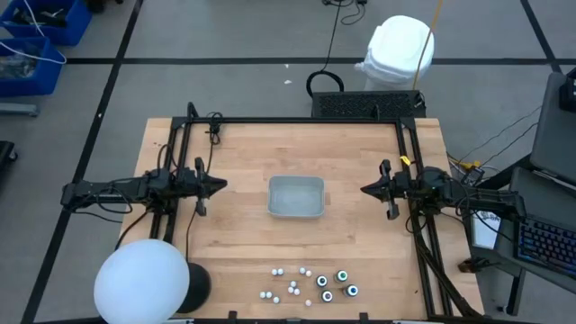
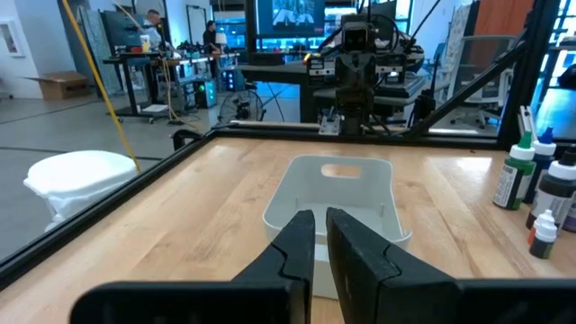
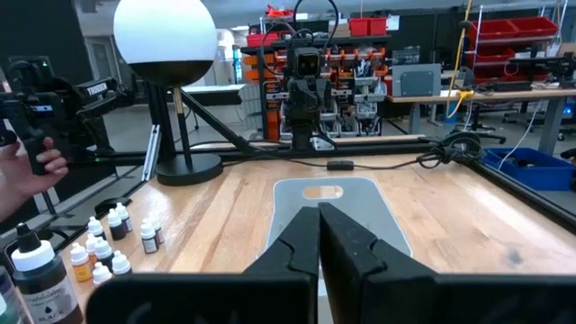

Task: Pick & Place food coloring
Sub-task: Put the large blue food coloring bottle into the gray bin

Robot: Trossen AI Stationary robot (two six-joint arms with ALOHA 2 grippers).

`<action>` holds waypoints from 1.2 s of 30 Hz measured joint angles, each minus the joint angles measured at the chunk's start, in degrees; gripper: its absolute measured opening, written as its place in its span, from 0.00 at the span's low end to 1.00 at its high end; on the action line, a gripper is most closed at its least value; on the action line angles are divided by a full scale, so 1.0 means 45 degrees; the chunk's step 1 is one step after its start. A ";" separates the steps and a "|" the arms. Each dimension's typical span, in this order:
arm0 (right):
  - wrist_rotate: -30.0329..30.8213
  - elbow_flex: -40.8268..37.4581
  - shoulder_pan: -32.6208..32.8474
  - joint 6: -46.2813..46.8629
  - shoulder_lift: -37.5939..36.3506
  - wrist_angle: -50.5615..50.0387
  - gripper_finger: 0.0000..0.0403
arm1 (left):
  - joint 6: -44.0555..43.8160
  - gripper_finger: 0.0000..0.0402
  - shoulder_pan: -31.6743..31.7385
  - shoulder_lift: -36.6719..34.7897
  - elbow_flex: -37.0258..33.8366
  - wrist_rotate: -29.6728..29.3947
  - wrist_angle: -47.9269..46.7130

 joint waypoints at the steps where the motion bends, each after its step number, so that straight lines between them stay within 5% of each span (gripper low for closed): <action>1: 0.0000 0.0000 0.0005 0.0000 0.0000 0.0101 0.00 | 0.0001 0.10 0.0002 -0.0004 0.0000 -0.0003 0.0087; 22: 0.0017 0.0173 0.0001 -0.1013 -0.0009 0.1199 0.00 | -0.1251 0.10 0.0000 0.0122 -0.0005 0.0001 0.0854; 32: 0.0035 0.3235 0.1055 -0.2224 0.1648 -0.0291 0.00 | -0.0696 0.10 0.0000 0.0322 -0.0005 0.0006 0.0526; 36: 0.1417 0.5059 0.2382 -0.2396 0.3007 -0.2322 0.00 | -0.0684 0.10 -0.0016 0.0322 -0.0005 0.0009 0.0527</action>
